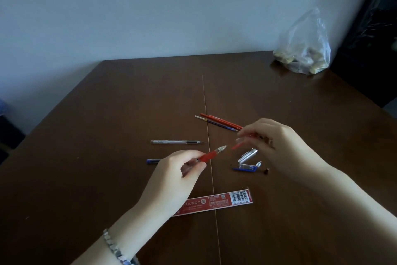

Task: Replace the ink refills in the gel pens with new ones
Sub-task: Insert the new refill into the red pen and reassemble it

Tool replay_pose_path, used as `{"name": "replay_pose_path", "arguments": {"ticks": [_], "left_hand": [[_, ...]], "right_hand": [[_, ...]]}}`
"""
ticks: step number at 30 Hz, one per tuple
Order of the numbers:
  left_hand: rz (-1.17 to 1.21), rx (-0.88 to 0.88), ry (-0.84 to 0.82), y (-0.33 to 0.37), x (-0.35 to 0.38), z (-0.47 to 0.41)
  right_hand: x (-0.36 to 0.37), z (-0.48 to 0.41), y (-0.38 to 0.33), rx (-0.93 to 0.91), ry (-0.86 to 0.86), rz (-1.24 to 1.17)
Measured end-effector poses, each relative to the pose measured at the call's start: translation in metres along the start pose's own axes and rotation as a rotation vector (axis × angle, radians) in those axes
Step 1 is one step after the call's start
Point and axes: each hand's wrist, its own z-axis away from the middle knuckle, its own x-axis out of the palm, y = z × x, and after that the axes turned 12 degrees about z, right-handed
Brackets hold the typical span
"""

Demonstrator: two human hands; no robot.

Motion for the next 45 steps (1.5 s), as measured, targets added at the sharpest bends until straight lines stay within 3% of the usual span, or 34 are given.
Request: {"name": "replay_pose_path", "arguments": {"ticks": [9,17,21,26,31,36,39,42,45], "left_hand": [[-0.028,0.136,-0.020,0.000,0.003,0.009],[-0.140,0.329,-0.093,-0.001,-0.001,0.018],[-0.095,0.308,-0.099,0.001,0.002,0.025],[0.024,0.249,-0.182,0.005,0.003,0.028],[-0.497,0.626,-0.141,0.008,0.000,-0.017],[-0.481,0.301,0.049,-0.031,-0.025,-0.089],[-0.495,0.148,0.026,-0.052,-0.032,-0.114],[-0.636,0.103,-0.070,-0.068,-0.027,-0.120],[-0.643,0.126,-0.042,-0.068,-0.024,-0.114]], "right_hand": [[0.000,0.012,-0.009,-0.008,-0.018,-0.088],[-0.005,0.028,-0.020,0.065,-0.145,-0.289],[-0.004,0.038,-0.025,0.015,-0.019,-0.273],[-0.007,0.043,-0.022,0.031,-0.024,-0.322],[0.013,0.039,-0.011,0.305,-0.075,-0.403],[0.020,0.048,0.011,0.441,0.074,-0.247],[0.012,0.061,0.026,0.505,0.127,-0.248],[0.009,0.069,0.035,0.524,0.132,-0.264],[0.008,0.072,0.040,0.525,0.124,-0.236]]}}
